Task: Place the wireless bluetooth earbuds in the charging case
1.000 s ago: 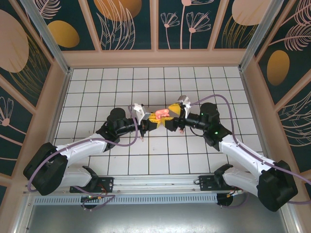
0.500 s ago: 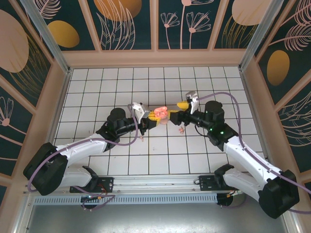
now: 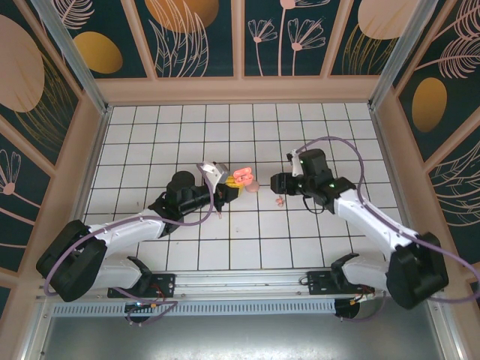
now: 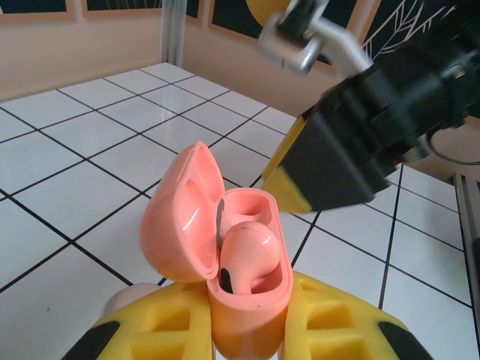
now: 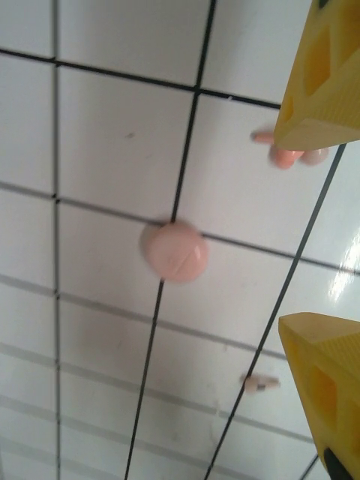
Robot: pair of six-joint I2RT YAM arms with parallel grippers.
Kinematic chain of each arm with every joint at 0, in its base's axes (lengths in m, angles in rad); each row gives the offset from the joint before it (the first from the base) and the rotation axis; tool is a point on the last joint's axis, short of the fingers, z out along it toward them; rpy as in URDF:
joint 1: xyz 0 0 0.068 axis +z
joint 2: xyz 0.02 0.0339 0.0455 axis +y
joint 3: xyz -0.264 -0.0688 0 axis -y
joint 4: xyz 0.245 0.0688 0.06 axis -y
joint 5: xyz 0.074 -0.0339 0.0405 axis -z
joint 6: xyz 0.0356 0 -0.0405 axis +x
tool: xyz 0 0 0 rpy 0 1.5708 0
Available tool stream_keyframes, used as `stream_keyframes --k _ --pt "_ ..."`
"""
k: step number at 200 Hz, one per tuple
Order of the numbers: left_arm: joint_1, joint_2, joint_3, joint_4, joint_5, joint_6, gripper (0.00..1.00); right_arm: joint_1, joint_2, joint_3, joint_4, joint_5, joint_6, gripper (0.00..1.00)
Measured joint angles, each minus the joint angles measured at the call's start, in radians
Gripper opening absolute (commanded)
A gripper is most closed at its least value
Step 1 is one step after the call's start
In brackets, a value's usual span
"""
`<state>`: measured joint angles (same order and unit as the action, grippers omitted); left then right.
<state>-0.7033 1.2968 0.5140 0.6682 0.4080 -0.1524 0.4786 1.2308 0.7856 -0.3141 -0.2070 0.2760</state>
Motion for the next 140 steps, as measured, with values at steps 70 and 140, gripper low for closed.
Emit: stream_keyframes --k 70,140 --pt "0.000 0.000 -0.004 -0.024 -0.024 -0.003 0.07 -0.037 0.242 0.069 -0.060 0.006 0.000 0.60" --pt "0.000 0.008 -0.004 -0.030 -0.025 -0.003 0.07 -0.052 0.364 0.092 -0.052 -0.037 -0.001 0.55"
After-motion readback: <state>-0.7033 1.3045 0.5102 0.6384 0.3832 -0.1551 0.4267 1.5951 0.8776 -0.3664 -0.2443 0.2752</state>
